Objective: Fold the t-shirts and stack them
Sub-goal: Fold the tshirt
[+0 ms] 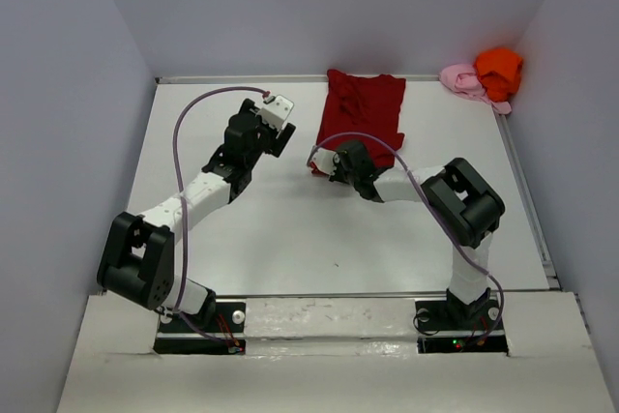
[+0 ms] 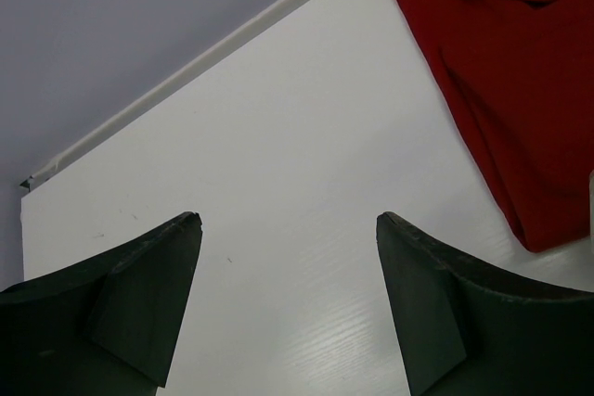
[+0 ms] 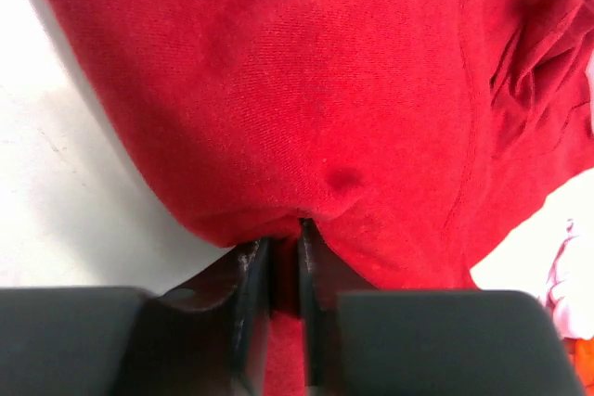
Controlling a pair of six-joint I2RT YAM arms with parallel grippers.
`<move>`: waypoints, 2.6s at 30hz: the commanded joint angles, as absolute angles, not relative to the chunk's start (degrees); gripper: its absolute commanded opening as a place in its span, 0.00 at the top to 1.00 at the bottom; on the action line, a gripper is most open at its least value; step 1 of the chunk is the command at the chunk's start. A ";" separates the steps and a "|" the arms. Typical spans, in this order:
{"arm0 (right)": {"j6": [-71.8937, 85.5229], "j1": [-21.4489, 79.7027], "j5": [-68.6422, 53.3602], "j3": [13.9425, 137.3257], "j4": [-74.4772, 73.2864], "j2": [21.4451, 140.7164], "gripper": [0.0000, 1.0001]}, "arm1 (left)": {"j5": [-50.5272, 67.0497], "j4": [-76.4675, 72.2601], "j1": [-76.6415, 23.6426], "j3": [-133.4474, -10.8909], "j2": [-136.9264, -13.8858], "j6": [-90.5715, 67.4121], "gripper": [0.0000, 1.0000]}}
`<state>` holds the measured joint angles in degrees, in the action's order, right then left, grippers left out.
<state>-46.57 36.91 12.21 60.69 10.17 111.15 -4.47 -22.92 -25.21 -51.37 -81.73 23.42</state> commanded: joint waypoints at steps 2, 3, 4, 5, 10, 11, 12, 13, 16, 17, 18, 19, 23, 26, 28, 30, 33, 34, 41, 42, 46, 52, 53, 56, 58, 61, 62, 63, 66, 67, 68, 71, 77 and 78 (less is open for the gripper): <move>-46.84 37.70 8.89 59.95 5.91 111.63 1.00 | -4.04 -26.02 -24.52 -51.33 -79.71 22.41 0.11; -46.85 37.71 8.18 59.59 4.84 110.93 1.00 | -4.13 -26.02 -24.52 -51.33 -79.89 22.41 0.11; -46.67 38.23 7.48 58.98 3.88 110.13 1.00 | -4.13 -26.02 -24.52 -51.42 -80.24 22.50 0.11; -46.67 38.23 6.51 58.54 2.39 109.26 1.00 | -4.30 -26.02 -24.52 -51.76 -80.51 22.41 0.11; -43.86 42.18 0.63 55.11 -8.33 101.70 1.00 | -4.57 -25.93 -24.52 -52.64 -82.26 22.41 0.11; -43.25 42.80 0.27 54.50 -9.48 100.21 1.00 | -4.66 -25.84 -24.52 -52.65 -82.35 22.41 0.11; -42.29 43.50 -2.69 53.36 -12.19 98.72 1.00 | -4.48 -25.84 -24.52 -52.65 -82.53 22.41 0.11; -41.75 44.29 -2.90 53.35 -13.09 97.31 1.00 | -4.48 -25.84 -24.52 -52.73 -82.70 22.41 0.11; -39.73 48.94 -5.09 50.29 -17.83 90.56 1.00 | -4.57 -25.66 -24.52 -52.74 -82.62 22.32 0.11; -38.94 50.09 -5.62 49.58 -18.71 89.22 1.00 | -4.48 -25.66 -24.43 -52.73 -82.53 22.41 0.11; -37.37 51.05 -6.67 49.05 -20.55 87.99 1.00 | -4.48 -25.66 -24.43 -52.65 -82.44 22.33 0.11; -36.40 52.02 -7.29 48.52 -21.35 86.76 1.00 | -4.48 -25.58 -24.43 -52.65 -82.44 22.32 0.11; -31.91 54.05 -6.34 50.34 -24.86 82.10 1.00 | -4.57 -25.58 -24.43 -52.56 -82.18 22.32 0.11; -32.17 54.05 -1.77 51.41 -25.49 78.06 1.00 | -4.40 -25.66 -24.35 -52.38 -81.91 22.24 0.11; -33.30 54.05 3.21 52.81 -24.27 76.38 1.00 | -4.31 -25.66 -24.34 -52.38 -82.00 22.24 0.11; -34.88 53.44 6.58 55.27 -23.65 76.55 1.00 | -4.04 -25.49 -24.34 -52.47 -82.09 22.24 0.11; -36.90 50.46 7.12 57.82 -22.16 77.25 1.00 | -4.13 -25.49 -24.34 -52.38 -81.92 22.24 0.11; -37.70 48.71 7.03 59.66 -21.89 78.39 1.00 | -4.22 -25.58 -24.35 -52.38 -82.00 22.32 0.11; -43.50 41.14 5.71 67.31 -17.58 85.60 1.00 | -3.87 -25.49 -24.35 -52.29 -82.44 22.41 0.11; -44.81 39.57 5.19 69.06 -16.71 87.26 1.00 | -3.87 -25.49 -24.35 -52.12 -82.35 22.50 0.11; -47.46 36.13 4.22 73.47 -15.12 91.57 1.00 | -4.04 -25.49 -24.26 -51.94 -82.35 22.76 0.11; -49.91 32.79 3.25 80.49 -14.50 97.54 1.00 | -3.87 -25.84 -24.26 -51.85 -82.97 22.94 0.11; -50.27 32.09 3.25 81.38 -14.15 98.34 1.00 | -3.87 -25.84 -24.26 -51.94 -83.06 22.85 0.11; -50.80 30.42 2.46 85.24 -14.06 101.76 1.00 | -3.43 -25.75 -24.26 -52.12 -83.41 22.85 0.11; -51.68 29.80 2.29 87.61 -14.06 103.61 1.00 | -3.25 -25.75 -24.35 -52.03 -83.32 22.85 0.11; -52.29 27.96 2.20 90.08 -13.97 107.48 1.00 | -3.16 -25.58 -24.26 -51.94 -83.06 22.76 0.11; -52.29 27.25 2.11 90.96 -13.97 108.71 1.00 | -3.08 -25.58 -24.26 -51.94 -83.06 22.76 0.11; -52.38 25.68 2.02 92.79 -13.80 110.98 1.00 | -2.90 -25.58 -24.34 -51.77 -82.88 22.85 0.11; -51.50 23.12 3.43 95.52 -10.99 114.77 0.54 | -2.81 -25.49 -24.26 -51.59 -82.71 22.85 0.11; -51.76 21.90 4.21 96.15 -10.29 117.05 0.46 | -2.81 -25.58 -24.34 -51.59 -82.62 22.94 0.11; -51.68 21.36 4.65 96.59 -9.67 117.94 0.42 | -2.73 -25.49 -24.26 -51.50 -82.62 23.03 0.11; -51.68 20.83 5.19 97.03 -8.53 118.92 0.37 | -2.46 -25.49 -24.35 -51.42 -82.71 23.11 0.11; -51.59 20.83 5.62 93.00 -7.65 115.76 0.36 | -1.58 -25.40 -24.35 -51.77 -83.41 22.85 0.11; -51.68 20.83 5.71 92.12 -7.04 115.32 0.36 | -1.58 -25.40 -24.35 -51.77 -83.50 22.85 0.11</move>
